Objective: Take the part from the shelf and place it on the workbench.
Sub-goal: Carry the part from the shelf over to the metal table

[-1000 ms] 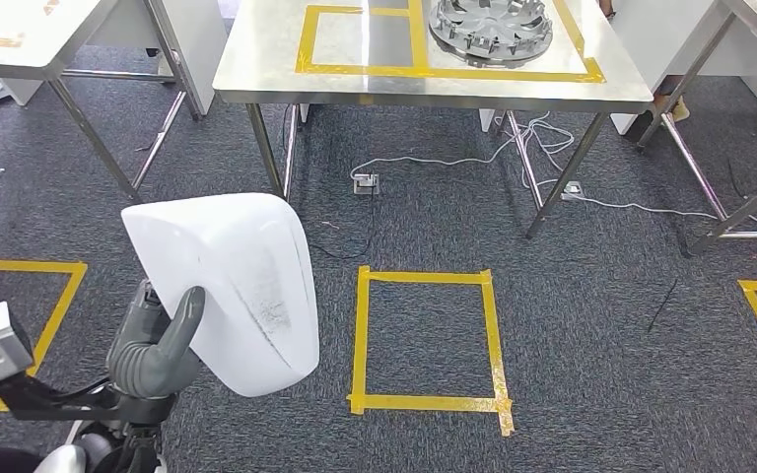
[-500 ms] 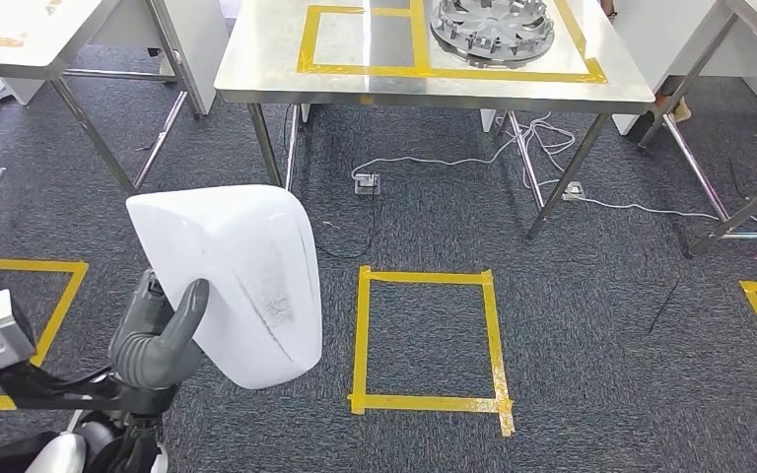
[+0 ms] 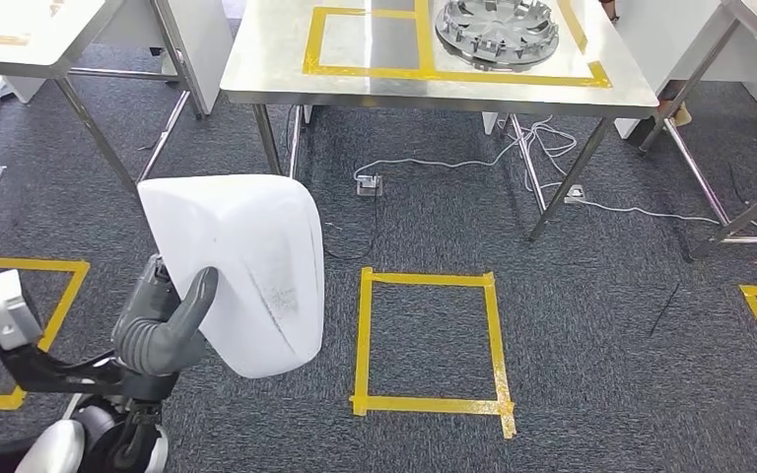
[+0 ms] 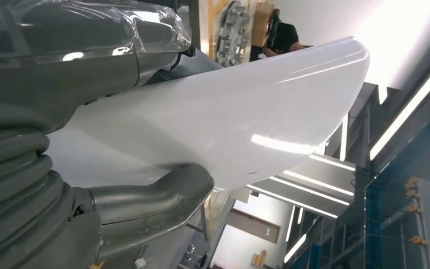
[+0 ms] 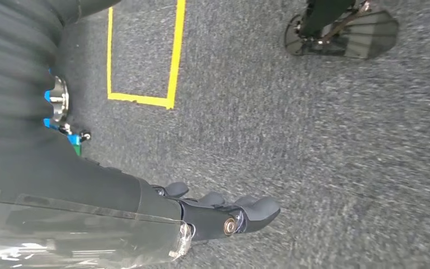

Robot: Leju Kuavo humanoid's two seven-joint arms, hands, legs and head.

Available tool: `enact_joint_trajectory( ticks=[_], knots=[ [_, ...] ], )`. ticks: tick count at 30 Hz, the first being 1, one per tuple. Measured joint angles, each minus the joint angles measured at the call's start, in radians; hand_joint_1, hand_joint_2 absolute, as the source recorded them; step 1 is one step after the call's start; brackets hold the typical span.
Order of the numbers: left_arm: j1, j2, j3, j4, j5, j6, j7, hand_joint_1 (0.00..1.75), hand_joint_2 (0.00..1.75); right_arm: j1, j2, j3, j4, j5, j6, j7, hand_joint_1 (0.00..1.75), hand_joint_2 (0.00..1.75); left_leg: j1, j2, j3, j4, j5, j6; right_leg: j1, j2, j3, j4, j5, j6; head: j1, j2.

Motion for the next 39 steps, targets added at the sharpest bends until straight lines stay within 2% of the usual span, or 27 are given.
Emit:
enact_joint_trajectory(
  ticks=[2,3,4,5,7,8,9,11,14,16,18,19,20,22,23,24,25,27,29,31,33,34,35,36,37,38,39],
  knots=[
    [-0.004,0.0,-0.001,0.0,-0.002,0.001,0.003,1.75,1.75,0.003,0.002,-0.003,0.0,0.0,-0.001,0.001,0.0,1.75,-0.002,-0.003,0.004,0.0,-0.004,0.004,0.001,0.008,-0.075,0.141,-0.056,-0.002,0.002,0.0],
    [-0.004,0.0,-0.002,0.0,-0.003,0.003,0.005,1.75,1.75,0.005,0.003,-0.004,0.0,0.0,-0.001,0.002,0.0,1.75,-0.003,-0.007,0.007,0.0,-0.006,0.005,0.002,0.009,-0.11,0.198,-0.069,-0.005,0.002,0.0],
    [-0.005,0.001,-0.003,0.0,-0.004,0.004,0.007,1.75,1.75,0.007,0.004,-0.005,0.0,0.0,-0.001,0.003,0.0,1.75,-0.005,-0.01,0.012,0.0,-0.01,0.005,0.003,0.01,-0.129,0.222,-0.061,-0.008,0.002,0.0],
    [-0.005,0.001,-0.004,0.0,-0.005,0.006,0.009,1.75,1.75,0.008,0.004,-0.005,0.0,0.0,-0.002,0.004,0.0,1.75,-0.007,-0.014,0.02,0.0,-0.015,0.004,0.004,0.011,-0.129,0.205,-0.031,-0.014,0.002,0.0],
    [-0.005,0.001,-0.005,0.0,-0.007,0.008,0.009,1.75,1.75,0.008,0.005,-0.005,0.0,0.0,-0.002,0.004,0.0,1.75,-0.009,-0.019,0.039,-0.001,-0.027,0.001,0.009,0.013,-0.086,0.086,0.057,-0.031,0.002,0.0],
    [-0.006,0.001,-0.006,0.001,-0.008,0.009,0.009,1.75,1.75,0.007,0.005,-0.005,0.0,0.0,-0.002,0.004,0.0,1.75,-0.01,-0.021,0.046,-0.001,-0.033,-0.003,0.013,0.014,-0.063,0.029,0.087,-0.041,0.0,0.0],
    [-0.007,0.001,-0.006,0.001,-0.009,0.01,0.01,1.75,1.75,0.006,0.005,-0.005,0.0,0.0,-0.002,0.004,0.0,1.75,-0.009,-0.022,0.049,-0.002,-0.038,-0.008,0.018,0.015,-0.045,-0.012,0.098,-0.05,0.001,0.0],
    [-0.01,0.001,-0.007,0.0,-0.009,0.011,0.01,1.75,1.75,0.004,0.006,-0.006,0.0,0.0,-0.003,0.005,0.0,1.75,-0.007,-0.024,0.047,-0.004,-0.042,-0.02,0.025,0.016,-0.033,-0.04,0.087,-0.059,0.003,0.0],
    [-0.011,0.002,-0.008,-0.001,-0.01,0.011,0.009,1.75,1.75,0.005,0.008,-0.007,0.0,0.0,-0.004,0.008,0.0,1.75,-0.006,-0.01,0.043,0.009,-0.058,-0.037,0.017,0.016,-0.009,-0.074,0.08,-0.063,0.003,0.0],
    [-0.011,0.004,-0.009,-0.002,-0.01,0.012,0.009,1.75,1.75,0.004,0.01,-0.009,0.0,0.0,-0.004,0.009,0.0,1.75,-0.003,0.002,-0.006,0.1,-0.095,-0.049,0.012,0.015,0.012,-0.089,0.077,-0.066,-0.002,0.0],
    [-0.01,0.005,-0.009,0.0,-0.01,0.014,0.009,1.75,1.75,0.004,0.011,-0.013,0.0,0.001,-0.004,0.009,0.0,1.75,0.005,0.004,-0.092,0.222,-0.126,-0.059,0.011,0.015,0.027,-0.091,0.065,-0.066,-0.006,0.0],
    [-0.008,0.005,-0.01,0.001,-0.01,0.015,0.009,1.75,1.75,0.006,0.012,-0.016,0.0,0.001,-0.004,0.009,0.0,1.75,0.009,0.004,-0.123,0.253,-0.118,-0.063,0.01,0.015,0.036,-0.091,0.056,-0.064,-0.007,0.0],
    [-0.007,0.006,-0.01,0.002,-0.01,0.015,0.008,1.75,1.75,0.007,0.013,-0.018,0.0,0.003,-0.004,0.009,0.0,1.75,0.012,0.005,-0.136,0.247,-0.087,-0.066,0.009,0.016,0.048,-0.091,0.047,-0.061,-0.007,0.0],
    [-0.005,0.006,-0.01,0.004,-0.01,0.015,0.005,1.75,1.75,0.008,0.014,-0.022,0.0,0.008,-0.005,0.009,0.0,1.75,0.017,0.01,-0.112,0.149,0.011,-0.074,0.002,0.018,0.075,-0.088,0.024,-0.049,-0.008,0.0],
    [-0.004,0.006,-0.01,0.004,-0.01,0.015,0.003,1.75,1.75,0.007,0.014,-0.023,0.0,0.01,-0.006,0.01,0.0,1.75,0.017,0.014,-0.093,0.099,0.045,-0.077,0.001,0.02,0.086,-0.087,0.013,-0.041,-0.01,0.0],
    [-0.003,0.006,-0.011,0.005,-0.01,0.015,0.001,1.75,1.75,0.005,0.014,-0.023,-0.001,0.012,-0.006,0.01,0.0,1.75,0.016,0.017,-0.075,0.059,0.056,-0.073,0.001,0.022,0.091,-0.084,0.004,-0.034,-0.012,0.0],
    [0.0,0.006,-0.011,0.005,-0.01,0.015,-0.002,1.75,1.75,0.004,0.013,-0.024,-0.001,0.013,-0.007,0.011,0.0,1.75,0.014,0.019,-0.067,0.041,0.05,-0.066,0.002,0.023,0.093,-0.082,-0.002,-0.027,-0.013,0.0],
    [0.005,0.007,-0.012,0.006,-0.01,0.015,-0.005,1.75,1.75,0.003,0.013,-0.024,-0.001,0.017,-0.009,0.012,0.0,1.75,0.012,0.018,-0.06,0.029,0.029,-0.042,0.003,0.023,0.094,-0.08,-0.006,-0.018,-0.011,0.0],
    [0.008,0.007,-0.013,0.005,-0.01,0.015,-0.008,1.75,1.75,0.002,0.013,-0.025,0.0,0.02,-0.009,0.012,0.0,1.75,0.012,0.015,-0.048,0.027,0.02,-0.026,0.002,0.021,0.087,-0.053,-0.012,-0.012,-0.005,0.0],
    [0.008,0.007,-0.013,0.005,-0.01,0.015,-0.01,1.75,1.75,0.001,0.014,-0.028,0.0,0.021,-0.009,0.013,0.0,1.75,0.011,0.016,-0.03,0.023,0.009,-0.016,0.003,0.02,0.035,0.047,-0.042,-0.007,-0.002,0.0],
    [0.01,0.007,-0.013,0.005,-0.01,0.015,-0.01,1.75,1.75,0.002,0.013,-0.03,0.0,0.021,-0.009,0.014,0.0,1.75,0.004,0.017,-0.015,0.022,-0.004,-0.009,0.006,0.019,-0.053,0.178,-0.089,-0.008,-0.001,0.0],
    [0.011,0.007,-0.014,0.005,-0.01,0.015,-0.011,1.75,1.75,0.004,0.013,-0.03,0.0,0.021,-0.009,0.014,0.0,1.75,-0.001,0.016,-0.007,0.022,-0.012,-0.006,0.009,0.019,-0.087,0.215,-0.099,-0.014,0.0,0.0],
    [0.012,0.008,-0.014,0.005,-0.01,0.015,-0.011,1.75,1.75,0.006,0.013,-0.031,0.0,0.021,-0.009,0.014,0.0,1.75,-0.006,0.014,0.004,0.022,-0.019,-0.004,0.014,0.019,-0.107,0.22,-0.088,-0.023,0.0,0.0],
    [0.013,0.008,-0.014,0.005,-0.01,0.015,-0.011,1.75,1.75,0.007,0.013,-0.031,0.0,0.021,-0.009,0.014,0.0,1.75,-0.012,0.013,0.016,0.021,-0.027,-0.003,0.02,0.019,-0.11,0.19,-0.054,-0.035,0.001,0.0],
    [0.013,0.008,-0.014,0.005,-0.01,0.015,-0.011,1.75,1.75,0.007,0.013,-0.031,0.0,0.021,-0.009,0.014,0.0,1.75,-0.018,0.012,0.03,0.02,-0.036,-0.002,0.029,0.02,-0.1,0.133,-0.001,-0.052,0.001,0.0],
    [0.013,0.008,-0.014,0.006,-0.01,0.015,-0.011,1.75,1.75,0.007,0.01,-0.031,-0.001,0.021,-0.009,0.014,0.0,1.75,-0.021,0.012,0.041,0.017,-0.043,-0.001,0.039,0.021,-0.089,0.077,0.047,-0.073,-0.002,0.0],
    [0.014,0.008,-0.014,0.006,-0.01,0.015,-0.012,1.75,1.75,0.006,0.009,-0.031,0.0,0.021,-0.01,0.014,0.0,1.75,-0.021,0.01,0.049,0.012,-0.048,-0.001,0.048,0.022,-0.079,0.029,0.081,-0.093,-0.006,0.0]
  ],
)
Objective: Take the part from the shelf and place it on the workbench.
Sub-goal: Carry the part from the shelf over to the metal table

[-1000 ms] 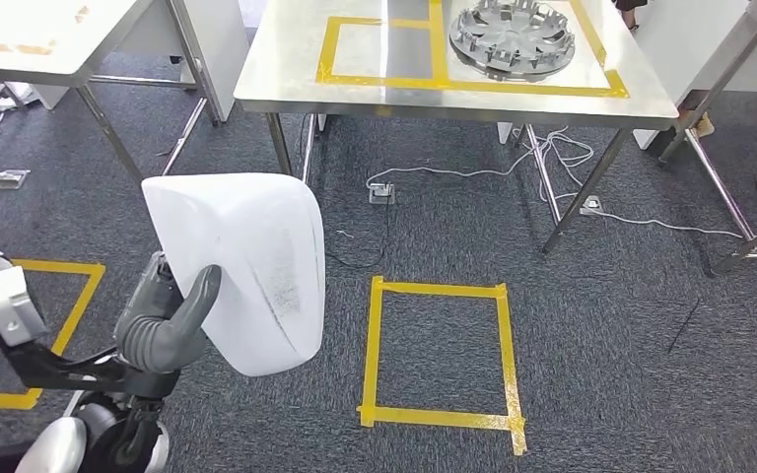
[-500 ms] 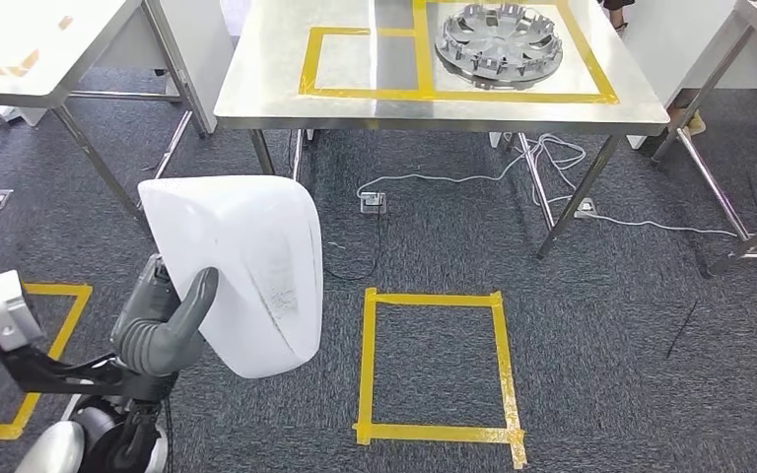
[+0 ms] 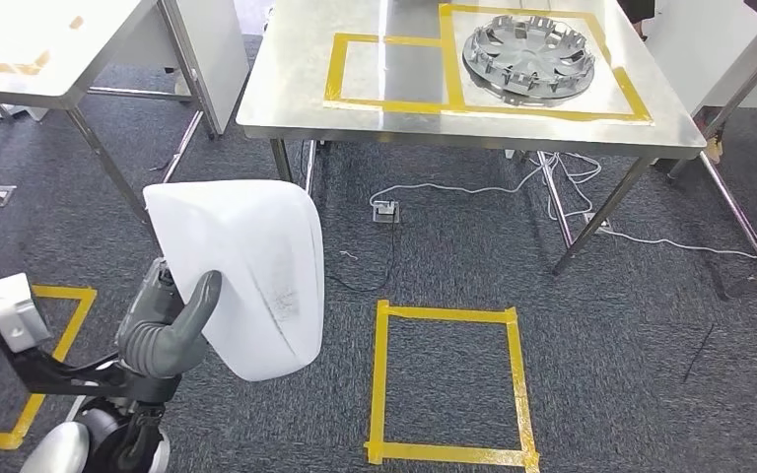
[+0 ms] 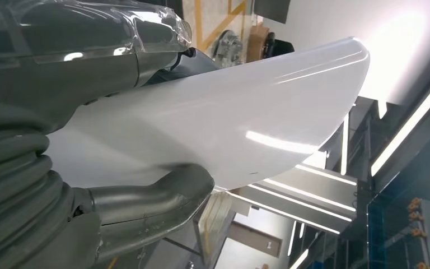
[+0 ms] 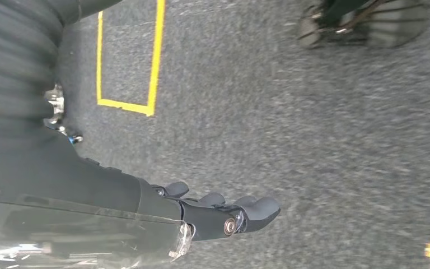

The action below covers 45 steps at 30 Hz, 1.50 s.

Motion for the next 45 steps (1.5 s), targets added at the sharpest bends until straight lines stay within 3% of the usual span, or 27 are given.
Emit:
enact_joint_trajectory(
  ticks=[2,3,6,7,9,11,12,14,15,16,18,20,22,25,26,27,29,30,32,33,35,37,40,41,42,43,45],
  knots=[
    [0.002,0.0,0.0,0.001,0.0,0.0,0.0,1.75,1.75,0.001,-0.005,0.0,-0.001,0.0,-0.002,0.0,0.0,1.75,0.008,-0.003,0.005,-0.008,-0.001,-0.005,0.013,0.002,0.014,-0.06,0.021,-0.03,-0.005,0.0],
    [0.003,0.0,0.0,0.001,0.0,0.0,-0.001,1.75,1.75,0.003,-0.006,0.0,-0.002,0.0,-0.002,0.0,0.0,1.75,0.012,-0.005,0.008,-0.012,0.005,-0.012,0.015,0.002,0.026,-0.083,0.022,-0.035,-0.002,0.0],
    [0.004,0.001,-0.001,0.0,0.0,0.0,-0.002,1.75,1.75,0.004,-0.009,-0.003,-0.003,0.0,-0.005,-0.001,0.0,1.75,0.014,-0.01,0.011,0.017,0.006,-0.031,0.002,-0.003,0.092,-0.154,0.035,-0.03,0.008,0.0],
    [0.004,0.001,-0.001,-0.001,0.0,0.0,-0.002,1.75,1.75,0.001,-0.009,-0.004,-0.003,0.0,-0.005,-0.002,0.0,1.75,0.014,-0.012,-0.01,0.056,-0.008,-0.037,-0.006,-0.004,0.11,-0.169,0.036,-0.024,0.008,0.0],
    [0.005,0.001,-0.001,0.0,0.0,0.0,-0.003,1.75,1.75,-0.003,-0.007,-0.005,-0.004,0.0,-0.005,-0.002,0.0,1.75,0.023,-0.013,-0.083,0.16,-0.052,-0.054,-0.018,-0.004,0.126,-0.176,0.027,-0.009,0.004,0.0],
    [0.008,0.001,-0.001,0.001,0.0,0.0,-0.002,1.75,1.75,-0.001,-0.003,-0.006,-0.003,0.0,-0.004,-0.002,0.0,1.75,0.037,-0.01,-0.142,0.205,-0.068,-0.073,-0.033,-0.003,0.14,-0.173,0.01,0.013,0.003,0.0],
    [0.009,0.001,-0.001,0.001,0.0,0.0,-0.002,1.75,1.75,0.001,-0.001,-0.006,-0.003,0.0,-0.004,-0.002,0.0,1.75,0.045,-0.007,-0.148,0.184,-0.043,-0.084,-0.043,-0.003,0.149,-0.169,0.0,0.025,0.003,0.0],
    [0.009,0.001,-0.001,0.001,0.0,0.0,-0.002,1.75,1.75,0.002,0.002,-0.007,-0.003,0.0,-0.004,-0.002,0.0,1.75,0.063,0.0,-0.127,0.083,0.049,-0.11,-0.062,0.0,0.163,-0.149,-0.029,0.053,0.001,0.0],
    [0.009,0.001,-0.001,0.002,0.0,0.0,-0.002,1.75,1.75,0.0,0.001,-0.008,-0.003,0.0,-0.005,-0.003,0.0,1.75,0.067,0.005,-0.119,0.04,0.072,-0.114,-0.068,0.003,0.165,-0.134,-0.044,0.066,-0.002,0.0],
    [0.01,0.001,-0.001,0.003,0.0,0.001,-0.001,1.75,1.75,-0.002,0.001,-0.008,-0.003,0.0,-0.005,-0.003,0.0,1.75,0.069,0.008,-0.116,0.019,0.085,-0.11,-0.071,0.005,0.162,-0.121,-0.058,0.078,-0.004,0.0],
    [0.012,0.002,-0.001,0.003,0.0,0.001,0.0,1.75,1.75,-0.003,0.001,-0.008,-0.004,0.0,-0.006,-0.004,0.0,1.75,0.066,0.011,-0.122,0.023,0.07,-0.078,-0.072,0.004,0.163,-0.109,-0.075,0.092,-0.006,0.0],
    [0.013,0.003,-0.001,0.001,0.0,0.002,0.0,1.75,1.75,-0.001,0.003,-0.008,-0.003,0.0,-0.006,-0.005,0.0,1.75,0.064,0.007,-0.115,0.027,0.071,-0.057,-0.075,-0.001,0.167,-0.101,-0.083,0.099,0.002,0.0],
    [0.011,0.003,-0.001,-0.002,0.0,0.002,0.0,1.75,1.75,-0.004,0.004,-0.009,-0.003,0.0,-0.006,-0.006,0.0,1.75,0.062,0.005,-0.102,0.026,0.066,-0.048,-0.074,-0.004,0.129,-0.03,-0.104,0.101,0.008,0.0],
    [0.011,0.004,-0.001,-0.003,0.0,0.002,0.0,1.75,1.75,-0.003,0.005,-0.012,-0.003,0.0,-0.006,-0.007,0.0,1.75,0.052,0.004,-0.085,0.026,0.048,-0.038,-0.064,-0.005,0.01,0.158,-0.174,0.096,0.012,0.0],
    [0.011,0.004,-0.001,-0.003,0.0,0.002,0.0,1.75,1.75,-0.001,0.005,-0.014,-0.003,0.0,-0.006,-0.007,0.0,1.75,0.048,0.002,-0.076,0.026,0.041,-0.035,-0.059,-0.004,-0.015,0.183,-0.178,0.09,0.013,0.0],
    [0.011,0.005,-0.001,-0.003,0.0,0.002,0.0,1.75,1.75,0.0,0.005,-0.015,-0.003,0.0,-0.005,-0.007,0.0,1.75,0.043,-0.001,-0.066,0.026,0.033,-0.033,-0.053,-0.004,-0.024,0.173,-0.159,0.079,0.013,0.0],
    [0.011,0.005,-0.001,-0.004,-0.001,0.002,0.0,1.75,1.75,0.0,0.005,-0.017,-0.002,0.0,-0.006,-0.007,0.0,1.75,0.034,-0.004,-0.043,0.022,0.019,-0.03,-0.036,-0.004,-0.002,0.067,-0.067,0.046,0.014,0.0],
    [0.011,0.005,-0.001,-0.004,-0.001,0.003,0.0,1.75,1.75,0.0,0.004,-0.017,-0.002,0.0,-0.005,-0.007,0.0,1.75,0.029,-0.005,-0.031,0.018,0.013,-0.03,-0.028,-0.004,0.013,0.018,-0.04,0.027,0.012,0.0],
    [0.011,0.005,-0.001,-0.004,-0.005,0.008,0.0,1.75,1.75,0.0,0.003,-0.017,-0.002,0.0,-0.001,-0.006,0.0,1.75,0.028,-0.008,-0.015,0.007,0.007,-0.036,-0.014,-0.003,0.031,-0.04,-0.036,-0.004,0.012,0.0],
    [0.012,0.005,-0.001,-0.004,-0.008,0.012,0.0,1.75,1.75,0.001,0.002,-0.017,-0.002,0.0,0.002,-0.003,0.0,1.75,0.028,-0.009,-0.007,0.009,0.009,-0.043,-0.012,-0.001,0.037,-0.049,-0.043,-0.01,0.012,0.0],
    [0.015,0.007,0.0,-0.008,-0.014,0.021,0.0,1.75,1.75,0.005,0.002,-0.017,-0.002,0.0,0.007,0.007,0.0,1.75,0.029,-0.009,0.002,0.02,0.01,-0.054,-0.013,0.002,0.061,-0.077,-0.02,-0.009,0.016,0.0],
    [0.017,0.01,0.0,-0.013,-0.019,0.027,0.0,1.75,1.75,0.003,0.002,-0.017,-0.002,0.0,0.009,0.017,0.0,1.75,0.03,-0.007,-0.013,0.061,-0.017,-0.061,-0.017,0.0,0.084,-0.093,-0.012,-0.002,0.012,0.0],
    [0.024,0.013,0.001,-0.018,-0.021,0.034,0.002,1.75,1.75,-0.001,-0.002,-0.016,-0.003,0.0,0.008,0.02,0.0,1.75,0.03,-0.007,-0.107,0.204,-0.092,-0.064,-0.015,-0.001,0.094,-0.1,-0.015,-0.001,0.006,0.0],
    [0.029,0.015,0.001,-0.018,-0.021,0.034,0.003,1.75,1.75,-0.001,-0.004,-0.016,-0.003,0.0,0.008,0.018,0.0,1.75,0.029,-0.006,-0.134,0.233,-0.096,-0.064,-0.013,0.0,0.097,-0.1,-0.019,-0.001,0.004,0.0],
    [0.034,0.017,0.001,-0.018,-0.021,0.035,0.003,1.75,1.75,0.001,-0.006,-0.016,-0.004,0.0,0.007,0.014,0.0,1.75,0.028,-0.006,-0.146,0.231,-0.078,-0.062,-0.012,0.0,0.102,-0.1,-0.024,-0.001,0.004,0.0],
    [0.037,0.019,0.001,-0.018,-0.021,0.035,0.004,1.75,1.75,0.002,-0.007,-0.016,-0.004,0.0,0.006,0.011,0.0,1.75,0.026,-0.006,-0.142,0.197,-0.042,-0.06,-0.01,0.0,0.11,-0.1,-0.03,0.0,0.004,0.0],
    [0.039,0.021,0.001,-0.019,-0.021,0.036,0.004,1.75,1.75,0.001,-0.01,-0.016,-0.004,0.0,0.006,0.007,0.0,1.75,0.02,-0.005,-0.107,0.089,0.041,-0.049,-0.007,0.001,0.128,-0.1,-0.044,0.003,0.004,0.0]
  ],
)
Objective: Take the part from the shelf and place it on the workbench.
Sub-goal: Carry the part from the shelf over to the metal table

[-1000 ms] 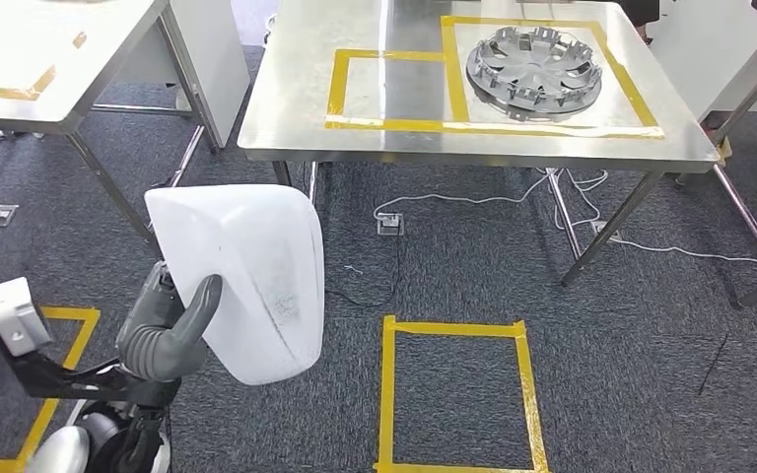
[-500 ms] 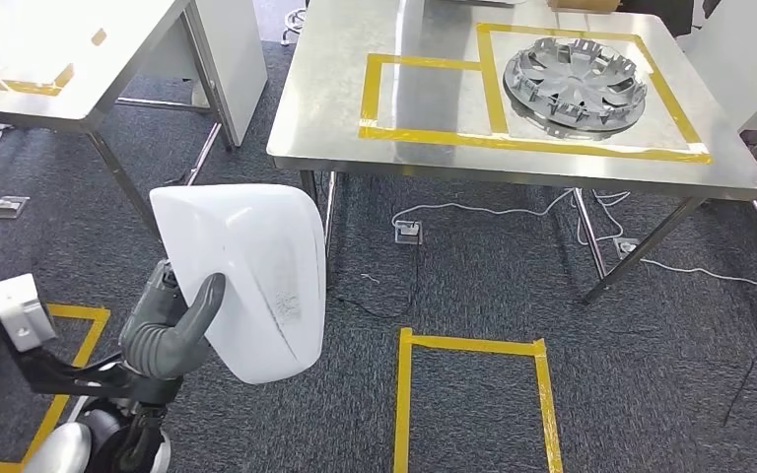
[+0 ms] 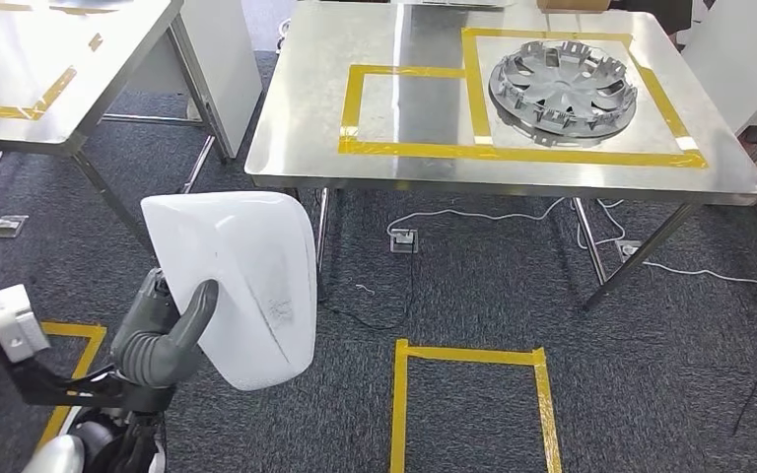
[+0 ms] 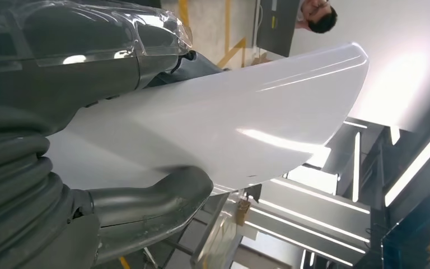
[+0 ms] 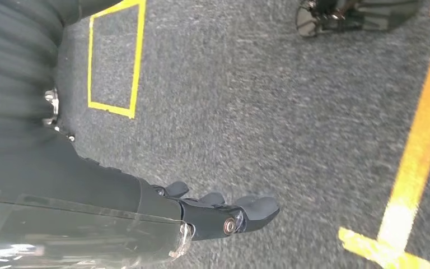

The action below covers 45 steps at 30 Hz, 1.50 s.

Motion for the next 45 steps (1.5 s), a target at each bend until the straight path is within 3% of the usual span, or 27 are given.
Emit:
enact_joint_trajectory(
  ticks=[2,5,7,10,11,12,13,15,17,20,22,24,26,27,28,31,33,36,38,41,42,43,45],
  knots=[
    [0.001,0.0,0.0,-0.002,0.0,0.0,0.0,1.75,1.75,-0.002,-0.003,0.0,-0.001,0.0,-0.002,-0.004,0.0,1.75,-0.007,-0.002,0.022,-0.072,0.019,0.015,0.001,0.001,0.008,0.001,-0.012,0.008,-0.001,0.0],
    [0.005,0.0,0.0,-0.004,0.0,-0.005,-0.006,1.75,1.75,-0.003,-0.008,0.0,-0.003,0.0,-0.006,-0.017,0.0,1.75,-0.006,-0.008,0.034,-0.091,0.018,0.033,0.003,0.0,0.014,0.014,-0.023,0.024,-0.004,0.0],
    [0.002,-0.002,0.0,-0.004,0.001,-0.014,-0.012,1.75,1.75,-0.006,-0.011,0.0,-0.002,0.0,-0.012,-0.026,0.0,1.75,0.001,-0.008,0.049,-0.095,0.013,0.04,0.0,-0.001,0.001,0.054,-0.043,0.036,-0.003,0.0],
    [0.0,-0.006,-0.001,-0.004,0.002,-0.024,-0.019,1.75,1.75,-0.01,-0.019,0.0,-0.003,0.0,-0.021,-0.03,0.0,1.75,0.005,-0.008,0.062,-0.096,0.0,0.044,-0.015,-0.002,-0.1,0.221,-0.112,0.059,0.001,0.0],
    [0.0,-0.006,-0.001,-0.003,0.002,-0.024,-0.019,1.75,1.75,-0.009,-0.022,0.0,-0.003,0.0,-0.022,-0.03,0.0,1.75,0.006,-0.009,0.068,-0.096,-0.006,0.043,-0.02,-0.002,-0.135,0.265,-0.121,0.064,0.001,0.0],
    [0.0,-0.007,-0.001,-0.003,0.002,-0.024,-0.019,1.75,1.75,-0.007,-0.024,0.0,-0.003,0.0,-0.022,-0.03,0.0,1.75,0.007,-0.009,0.076,-0.096,-0.013,0.041,-0.023,-0.002,-0.156,0.28,-0.109,0.069,0.002,0.0],
    [0.0,-0.007,-0.001,-0.002,0.002,-0.025,-0.019,1.75,1.75,-0.006,-0.025,0.0,-0.003,0.0,-0.022,-0.03,0.0,1.75,0.009,-0.01,0.087,-0.096,-0.021,0.038,-0.025,-0.002,-0.16,0.26,-0.077,0.071,0.002,0.0],
    [-0.001,-0.009,-0.001,0.0,0.002,-0.027,-0.021,1.75,1.75,-0.004,-0.027,0.0,-0.003,0.0,-0.02,-0.028,0.0,1.75,0.012,-0.009,0.111,-0.098,-0.039,0.03,-0.026,-0.003,-0.135,0.149,0.022,0.069,0.002,0.0],
    [-0.005,-0.011,-0.001,0.003,0.004,-0.032,-0.024,1.75,1.75,-0.005,-0.028,0.0,-0.002,-0.001,-0.016,-0.023,0.0,1.75,0.013,-0.008,0.123,-0.101,-0.051,0.02,-0.02,-0.005,-0.114,0.062,0.064,0.057,0.004,0.0],
    [-0.007,-0.012,-0.001,0.004,0.007,-0.038,-0.029,1.75,1.75,-0.002,-0.031,0.0,-0.002,-0.002,-0.015,-0.014,0.0,1.75,0.012,-0.008,0.134,-0.105,-0.053,0.001,-0.015,-0.007,-0.098,0.023,0.053,0.036,0.01,0.0],
    [-0.008,-0.012,-0.001,0.006,0.007,-0.04,-0.031,1.75,1.75,-0.003,-0.031,0.0,-0.002,-0.002,-0.015,-0.013,0.0,1.75,0.012,-0.004,0.135,-0.079,-0.062,-0.006,-0.018,-0.004,-0.074,0.009,0.051,0.025,0.005,0.0],
    [-0.01,-0.013,-0.001,0.007,0.008,-0.04,-0.031,1.75,1.75,-0.006,-0.031,0.0,-0.002,-0.002,-0.015,-0.016,0.0,1.75,0.013,-0.001,0.085,0.011,-0.096,-0.008,-0.017,-0.001,-0.053,-0.001,0.045,0.016,0.0,0.0],
    [-0.009,-0.014,-0.001,0.01,0.008,-0.041,-0.031,1.75,1.75,-0.006,-0.031,0.0,-0.002,-0.001,-0.015,-0.019,0.0,1.75,0.012,0.0,0.004,0.113,-0.132,-0.011,-0.013,0.0,-0.041,-0.002,0.033,0.01,-0.003,0.0],
    [-0.009,-0.014,-0.001,0.013,0.009,-0.041,-0.031,1.75,1.75,-0.005,-0.031,-0.001,-0.002,-0.001,-0.015,-0.021,0.0,1.75,0.012,0.0,-0.025,0.132,-0.131,-0.011,-0.011,0.0,-0.033,-0.002,0.026,0.009,-0.004,0.0],
    [-0.009,-0.014,-0.001,0.015,0.009,-0.041,-0.031,1.75,1.75,-0.004,-0.031,-0.001,-0.002,-0.001,-0.015,-0.022,0.0,1.75,0.012,0.0,-0.038,0.121,-0.109,-0.009,-0.008,0.001,-0.022,-0.002,0.017,0.009,-0.005,0.0],
    [-0.008,-0.015,-0.001,0.019,0.009,-0.04,-0.031,1.75,1.75,-0.004,-0.029,-0.001,-0.001,0.0,-0.015,-0.025,0.0,1.75,0.004,0.0,-0.015,-0.021,0.017,0.009,-0.006,0.003,0.013,-0.002,-0.01,0.014,-0.005,0.0],
    [-0.007,-0.015,-0.001,0.02,0.009,-0.04,-0.032,1.75,1.75,-0.005,-0.028,-0.001,-0.001,0.0,-0.015,-0.027,0.0,1.75,-0.004,-0.002,-0.003,-0.077,0.046,0.019,-0.007,0.003,0.02,-0.002,-0.024,0.024,-0.006,0.0],
    [-0.005,-0.016,-0.001,0.02,0.01,-0.04,-0.032,1.75,1.75,-0.004,-0.027,-0.001,-0.001,0.0,-0.015,-0.028,0.0,1.75,-0.001,-0.005,0.01,-0.093,0.044,0.03,-0.007,0.001,0.028,0.009,-0.033,0.042,-0.007,0.0],
    [-0.006,-0.016,-0.001,0.02,0.01,-0.04,-0.033,1.75,1.75,-0.006,-0.026,-0.001,0.0,0.0,-0.015,-0.029,0.0,1.75,0.005,-0.005,0.028,-0.098,0.035,0.038,-0.01,0.0,0.009,0.067,-0.056,0.054,-0.005,0.0],
    [-0.005,-0.017,-0.001,0.02,0.01,-0.04,-0.033,1.75,1.75,-0.008,-0.025,-0.001,0.0,0.0,-0.015,-0.029,0.0,1.75,0.006,-0.003,0.048,-0.099,0.016,0.042,-0.021,-0.002,-0.096,0.24,-0.126,0.074,-0.002,0.0],
    [-0.004,-0.017,-0.001,0.02,0.01,-0.04,-0.033,1.75,1.75,-0.007,-0.025,-0.001,0.001,0.0,-0.015,-0.029,0.0,1.75,0.006,-0.004,0.055,-0.099,0.009,0.041,-0.023,-0.002,-0.126,0.272,-0.129,0.077,-0.001,0.0],
    [-0.003,-0.017,-0.001,0.02,0.01,-0.04,-0.033,1.75,1.75,-0.006,-0.025,-0.001,0.001,0.0,-0.015,-0.029,0.0,1.75,0.006,-0.004,0.066,-0.099,0.001,0.04,-0.025,-0.002,-0.141,0.272,-0.11,0.078,0.0,0.0],
    [-0.003,-0.017,-0.001,0.02,0.01,-0.04,-0.033,1.75,1.75,-0.004,-0.024,-0.001,0.002,0.0,-0.015,-0.029,0.0,1.75,0.006,-0.003,0.093,-0.099,-0.019,0.035,-0.026,-0.002,-0.127,0.175,-0.014,0.072,0.001,0.0]
  ],
)
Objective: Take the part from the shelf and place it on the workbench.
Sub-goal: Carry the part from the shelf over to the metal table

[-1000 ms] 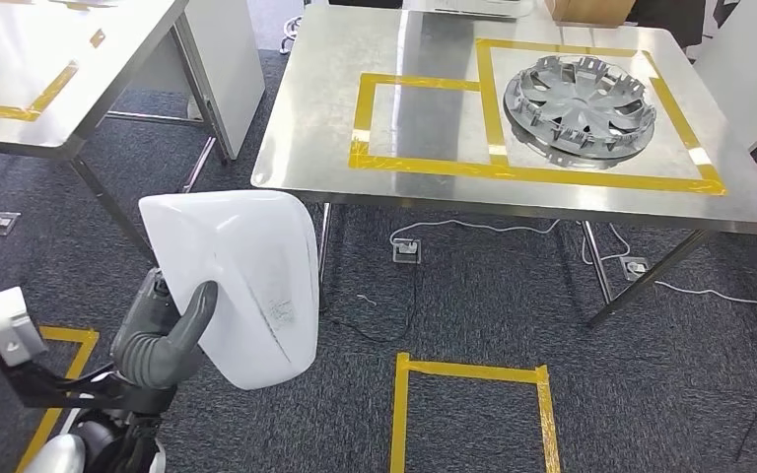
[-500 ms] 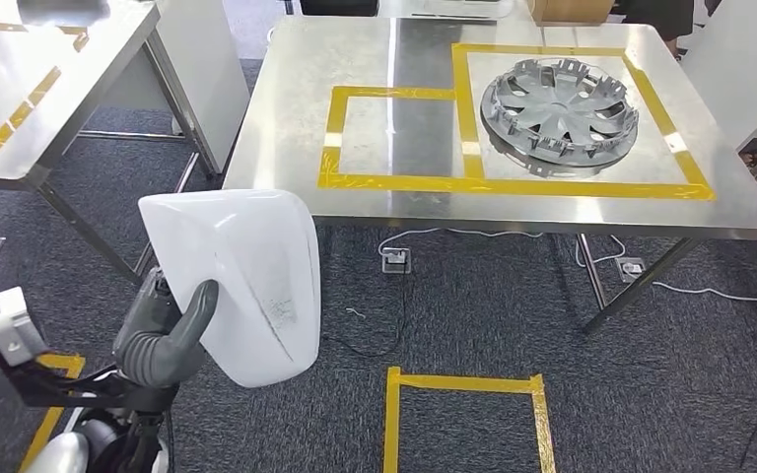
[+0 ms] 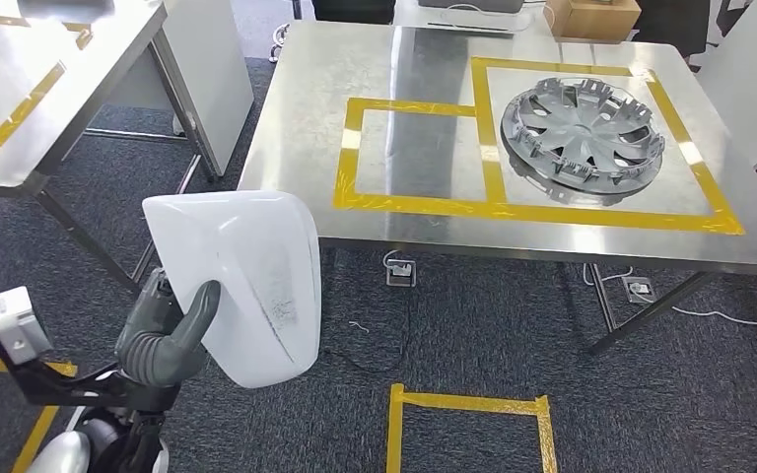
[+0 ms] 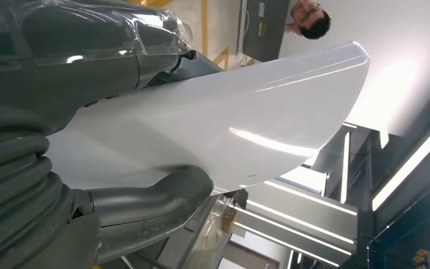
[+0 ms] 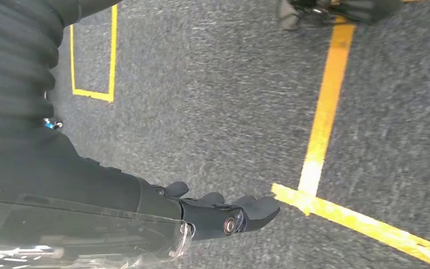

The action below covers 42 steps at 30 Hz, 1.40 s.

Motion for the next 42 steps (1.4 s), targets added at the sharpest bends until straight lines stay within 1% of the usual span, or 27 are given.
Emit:
enact_joint_trajectory(
  ticks=[1,3,5,7,9,11,12,13,14,16,17,18,21,23,24,26,27,28,29,31,32,33,34,36,38,40,42],
  knots=[
    [0.0,0.0,0.0,0.0,0.0,0.0,0.0,1.75,1.75,0.0,0.0,0.0,0.001,0.0,0.0,0.0,0.0,1.75,0.0,0.001,0.013,-0.001,-0.008,-0.003,0.002,0.0,0.011,-0.052,0.04,-0.005,-0.001,0.0],
    [0.0,0.0,0.0,0.0,0.0,0.001,0.002,1.75,1.75,0.001,0.0,0.0,0.001,0.0,0.001,0.001,0.0,1.75,0.0,0.002,0.026,-0.006,-0.021,-0.012,0.01,-0.002,0.022,-0.123,0.068,-0.021,0.002,0.0],
    [0.002,0.0,0.0,0.0,0.0,0.002,0.003,1.75,1.75,0.005,0.0,0.0,0.002,0.0,0.002,0.005,0.0,1.75,0.0,0.001,0.035,-0.006,-0.024,-0.024,0.016,-0.002,0.032,-0.148,0.06,-0.038,0.007,0.0],
    [0.004,0.0,0.0,-0.001,0.0,0.002,0.004,1.75,1.75,0.006,0.0,-0.001,0.002,0.0,0.002,0.008,0.0,1.75,-0.001,0.002,0.041,0.011,-0.034,-0.033,0.012,-0.001,0.058,-0.169,0.062,-0.05,0.007,0.0],
    [0.002,0.0,0.001,-0.002,0.0,0.003,0.003,1.75,1.75,0.001,0.0,-0.001,0.002,0.0,0.003,0.008,0.0,1.75,-0.001,0.002,0.004,0.086,-0.073,-0.039,0.008,0.0,0.081,-0.181,0.057,-0.058,0.004,0.0],
    [0.003,-0.001,0.001,-0.002,0.0,0.003,0.003,1.75,1.75,-0.001,0.0,-0.001,0.002,0.0,0.003,0.009,0.0,1.75,-0.002,0.002,-0.077,0.205,-0.121,-0.042,0.009,0.001,0.093,-0.183,0.046,-0.062,-0.001,0.0],
    [0.005,-0.001,0.0,-0.002,0.0,0.004,0.003,1.75,1.75,-0.001,0.0,-0.001,0.002,0.0,0.003,0.01,0.0,1.75,-0.002,0.002,-0.114,0.246,-0.127,-0.042,0.01,0.001,0.099,-0.183,0.04,-0.062,-0.002,0.0],
    [0.006,-0.001,0.0,-0.001,0.0,0.004,0.003,1.75,1.75,0.001,0.0,-0.001,0.002,0.0,0.003,0.01,0.0,1.75,-0.002,0.002,-0.137,0.256,-0.112,-0.042,0.01,0.001,0.108,-0.183,0.032,-0.061,-0.002,0.0],
    [0.006,-0.001,0.0,-0.001,0.0,0.004,0.003,1.75,1.75,0.001,0.0,-0.001,0.002,0.0,0.003,0.01,0.0,1.75,-0.002,0.002,-0.141,0.229,-0.073,-0.041,0.01,0.001,0.12,-0.183,0.023,-0.059,-0.003,0.0],
    [0.007,-0.001,0.0,-0.001,0.0,0.004,0.003,1.75,1.75,0.001,0.001,-0.001,0.002,0.0,0.003,0.011,0.0,1.75,-0.002,0.003,-0.116,0.12,0.029,-0.039,0.01,0.003,0.147,-0.182,0.002,-0.053,-0.004,0.0],
    [0.006,-0.001,0.0,-0.001,0.0,0.004,0.004,1.75,1.75,0.0,0.001,-0.001,0.002,0.0,0.003,0.011,0.0,1.75,-0.004,0.004,-0.105,0.065,0.055,-0.037,0.01,0.004,0.155,-0.181,-0.006,-0.048,-0.005,0.0],
    [0.007,-0.001,0.0,0.0,0.0,0.004,0.004,1.75,1.75,-0.001,0.001,-0.001,0.002,0.0,0.003,0.011,0.0,1.75,-0.005,0.005,-0.099,0.035,0.067,-0.032,0.01,0.005,0.159,-0.18,-0.014,-0.042,-0.005,0.0],
    [0.01,-0.001,0.0,-0.001,0.001,0.004,0.003,1.75,1.75,-0.002,0.001,-0.001,0.002,0.0,0.003,0.009,0.0,1.75,-0.006,0.003,-0.089,0.016,0.057,-0.012,0.011,0.003,0.161,-0.171,-0.027,-0.027,-0.006,0.0],
    [0.009,-0.001,0.0,-0.003,0.001,0.004,0.002,1.75,1.75,-0.004,0.002,-0.001,0.002,0.0,0.003,0.007,0.0,1.75,-0.001,0.003,-0.074,0.01,0.049,-0.004,0.009,0.001,0.144,-0.124,-0.04,-0.017,-0.004,0.0],
    [0.009,-0.001,0.0,-0.004,0.001,0.004,0.002,1.75,1.75,-0.005,0.002,-0.001,0.003,0.0,0.003,0.006,0.0,1.75,0.001,0.004,-0.066,0.009,0.044,-0.001,0.007,0.0,0.118,-0.074,-0.056,-0.011,-0.004,0.0],
    [0.008,-0.001,0.0,-0.005,0.001,0.004,0.004,1.75,1.75,-0.006,0.004,-0.001,0.003,0.0,0.003,0.003,0.0,1.75,0.001,0.005,-0.053,0.008,0.031,0.003,0.003,0.0,0.041,0.052,-0.103,0.0,-0.002,0.0],
    [0.008,-0.001,0.0,-0.005,0.001,0.005,0.005,1.75,1.75,-0.004,0.004,-0.001,0.003,0.0,0.003,0.002,0.0,1.75,0.0,0.005,-0.046,0.008,0.024,0.003,0.002,-0.001,0.005,0.098,-0.117,0.002,-0.001,0.0],
    [0.008,-0.001,0.0,-0.005,0.001,0.005,0.006,1.75,1.75,-0.002,0.004,-0.001,0.003,0.0,0.003,0.002,0.0,1.75,0.0,0.005,-0.037,0.008,0.017,0.003,0.002,-0.001,-0.018,0.116,-0.112,0.001,0.0,0.0],
    [0.008,-0.001,0.0,-0.006,0.001,0.006,0.007,1.75,1.75,-0.001,0.005,-0.001,0.003,0.0,0.003,0.001,0.0,1.75,-0.002,0.004,-0.026,0.008,0.009,0.003,0.003,0.0,-0.025,0.099,-0.083,-0.004,0.0,0.0],
    [0.008,-0.001,0.0,-0.008,0.0,0.006,0.009,1.75,1.75,0.0,0.005,-0.001,0.003,0.0,0.003,0.001,0.0,1.75,-0.003,0.004,-0.001,0.006,-0.008,0.001,0.009,0.0,0.001,-0.011,0.017,-0.023,0.001,0.0],
    [0.008,-0.001,0.0,-0.009,0.0,0.007,0.01,1.75,1.75,0.0,0.006,-0.001,0.003,0.0,0.003,0.001,0.0,1.75,-0.003,0.004,0.01,0.004,-0.015,0.0,0.015,0.0,0.011,-0.057,0.044,-0.034,0.0,0.0],
    [0.007,-0.001,0.0,-0.01,-0.001,0.007,0.012,1.75,1.75,0.0,0.005,-0.001,0.003,0.0,0.003,0.001,0.0,1.75,-0.002,0.004,0.015,0.001,-0.02,-0.004,0.021,0.0,0.02,-0.093,0.057,-0.048,0.0,0.0],
    [0.007,-0.001,0.0,-0.01,-0.002,0.008,0.013,1.75,1.75,0.001,0.005,-0.001,0.003,0.0,0.003,0.002,0.0,1.75,-0.002,0.004,0.019,0.002,-0.023,-0.009,0.026,0.0,0.024,-0.115,0.058,-0.059,0.003,0.0],
    [0.007,-0.001,0.0,-0.012,-0.005,0.009,0.017,1.75,1.75,0.003,0.004,-0.001,0.003,0.0,0.003,0.002,0.0,1.75,-0.003,0.002,0.024,0.008,-0.018,-0.024,0.028,0.0,0.039,-0.149,0.058,-0.072,0.008,0.0],
    [0.005,-0.001,0.0,-0.016,-0.009,0.01,0.02,1.75,1.75,0.002,0.004,-0.002,0.002,0.0,0.003,0.002,0.0,1.75,-0.004,0.001,0.022,0.032,-0.028,-0.033,0.022,0.0,0.069,-0.181,0.065,-0.072,0.007,0.0],
    [0.0,-0.001,0.0,-0.018,-0.012,0.011,0.022,1.75,1.75,-0.002,0.005,-0.002,0.002,0.0,0.004,0.001,0.0,1.75,-0.003,0.001,-0.021,0.11,-0.076,-0.038,0.018,0.0,0.091,-0.197,0.064,-0.073,0.004,0.0],
    [-0.001,-0.001,-0.001,-0.019,-0.016,0.012,0.025,1.75,1.75,-0.002,0.005,-0.002,0.002,0.0,0.004,0.001,0.0,1.75,-0.001,0.001,-0.099,0.214,-0.118,-0.044,0.018,0.001,0.099,-0.197,0.055,-0.073,0.002,0.0]
  ],
)
